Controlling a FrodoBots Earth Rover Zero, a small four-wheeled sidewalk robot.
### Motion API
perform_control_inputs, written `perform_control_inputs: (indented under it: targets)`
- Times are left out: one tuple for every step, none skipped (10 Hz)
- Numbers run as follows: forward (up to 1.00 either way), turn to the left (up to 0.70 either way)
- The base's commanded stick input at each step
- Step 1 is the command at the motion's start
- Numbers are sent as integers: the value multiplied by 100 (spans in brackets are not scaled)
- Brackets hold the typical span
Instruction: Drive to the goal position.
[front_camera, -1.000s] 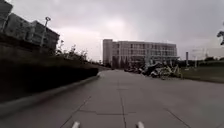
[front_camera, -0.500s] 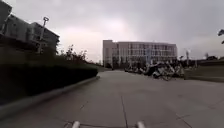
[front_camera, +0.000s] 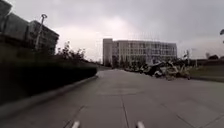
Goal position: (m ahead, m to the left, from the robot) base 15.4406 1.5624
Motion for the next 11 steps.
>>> perform_control_inputs:
  targets:
    - [60, 0]
    - [60, 0]
    - [60, 0]
    - [60, 0]
    - [60, 0]
    - [60, 0]
    - [60, 0]
    - [60, 0]
    - [60, 0]
    - [60, 0]
    - [60, 0]
